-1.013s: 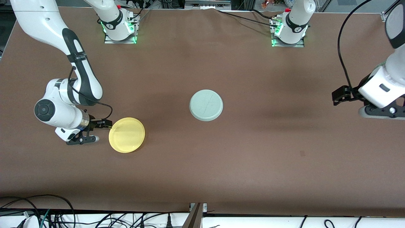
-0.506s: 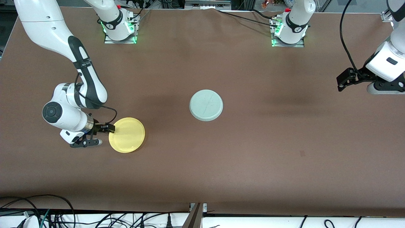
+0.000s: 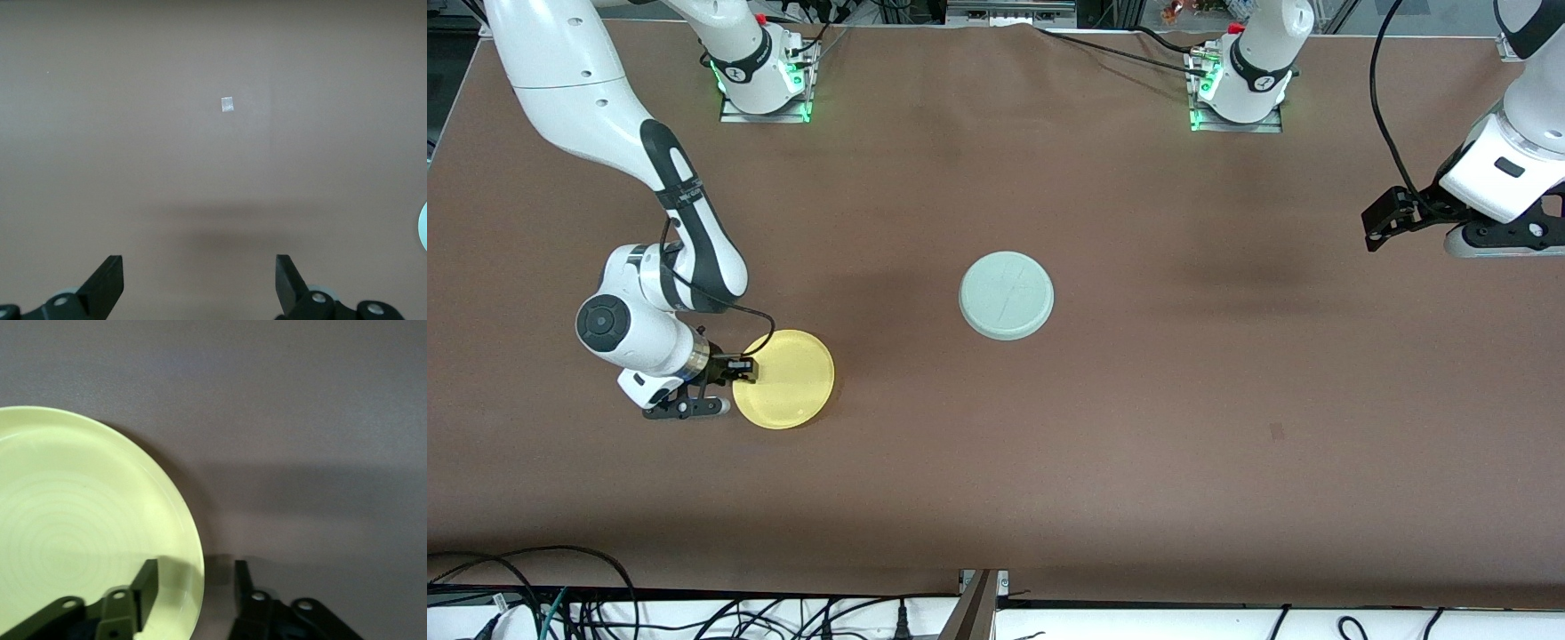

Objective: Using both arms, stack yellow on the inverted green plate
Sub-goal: 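Grasp the yellow plate rim with the right gripper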

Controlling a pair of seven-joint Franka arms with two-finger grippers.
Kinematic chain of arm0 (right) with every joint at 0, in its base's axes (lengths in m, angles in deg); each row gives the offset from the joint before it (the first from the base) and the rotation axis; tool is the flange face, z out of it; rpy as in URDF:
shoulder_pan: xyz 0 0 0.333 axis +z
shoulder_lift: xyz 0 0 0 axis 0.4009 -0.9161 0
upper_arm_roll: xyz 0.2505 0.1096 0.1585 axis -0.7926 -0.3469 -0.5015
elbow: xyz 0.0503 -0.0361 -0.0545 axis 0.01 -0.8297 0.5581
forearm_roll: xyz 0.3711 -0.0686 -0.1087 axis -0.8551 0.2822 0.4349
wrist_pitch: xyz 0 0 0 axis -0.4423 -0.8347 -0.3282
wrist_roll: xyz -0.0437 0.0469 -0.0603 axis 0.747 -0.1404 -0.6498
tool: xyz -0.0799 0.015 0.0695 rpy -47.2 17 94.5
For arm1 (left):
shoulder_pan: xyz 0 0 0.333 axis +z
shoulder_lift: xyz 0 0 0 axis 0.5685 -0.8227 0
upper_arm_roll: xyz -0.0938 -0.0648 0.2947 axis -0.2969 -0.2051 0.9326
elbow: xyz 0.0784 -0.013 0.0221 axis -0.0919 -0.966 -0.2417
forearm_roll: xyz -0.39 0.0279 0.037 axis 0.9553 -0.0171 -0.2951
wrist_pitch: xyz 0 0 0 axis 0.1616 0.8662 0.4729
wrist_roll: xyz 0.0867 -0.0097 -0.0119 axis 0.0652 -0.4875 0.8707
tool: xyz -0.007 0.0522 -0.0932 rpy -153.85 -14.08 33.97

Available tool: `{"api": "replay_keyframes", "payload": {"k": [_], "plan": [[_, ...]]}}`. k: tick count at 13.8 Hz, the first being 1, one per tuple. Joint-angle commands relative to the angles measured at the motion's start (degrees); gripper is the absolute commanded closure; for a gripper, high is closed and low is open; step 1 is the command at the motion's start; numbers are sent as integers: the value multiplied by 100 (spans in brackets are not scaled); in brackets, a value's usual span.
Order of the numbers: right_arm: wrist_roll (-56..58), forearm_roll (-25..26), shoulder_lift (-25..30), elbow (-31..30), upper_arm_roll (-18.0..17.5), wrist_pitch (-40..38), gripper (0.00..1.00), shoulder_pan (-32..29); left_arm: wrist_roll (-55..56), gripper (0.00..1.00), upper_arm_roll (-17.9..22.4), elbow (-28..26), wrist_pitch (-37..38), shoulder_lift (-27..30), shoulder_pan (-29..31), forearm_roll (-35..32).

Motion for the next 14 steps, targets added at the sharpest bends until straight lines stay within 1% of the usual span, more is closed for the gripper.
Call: {"api": "replay_keyframes", "payload": {"k": [1, 2, 5, 7, 8, 9, 10, 12, 14], "plan": [[-323, -82, -71, 101, -4, 15, 88, 7, 9, 0, -36, -2, -47, 47, 50, 212], [-445, -108, -71, 101, -4, 15, 100, 7, 9, 0, -27, -2, -21, 47, 59, 212], [-885, -423, -63, 119, -13, 16, 100, 24, 9, 0, -36, 7, -12, 47, 42, 204], [-833, -451, 25, 207, -13, -211, 100, 138, 9, 0, -45, 7, -3, 47, 24, 204], [-920, -459, 199, 224, -13, -500, 100, 138, 9, 0, -45, 7, -3, 47, 24, 204], [-1052, -581, 410, 233, -13, -834, 100, 138, 9, 0, -53, 7, -3, 47, 24, 204], [-1053, -844, 630, 233, -13, -1237, 100, 138, 9, 0, -62, 7, -3, 47, 24, 204], [-1158, -960, 1104, 224, -30, -2037, 100, 147, 18, 0, -62, 33, 5, 47, 24, 212], [-1376, -1118, 1570, 137, -250, -2470, 100, 156, 18, 0, -62, 33, 6, 47, 24, 212]]}}
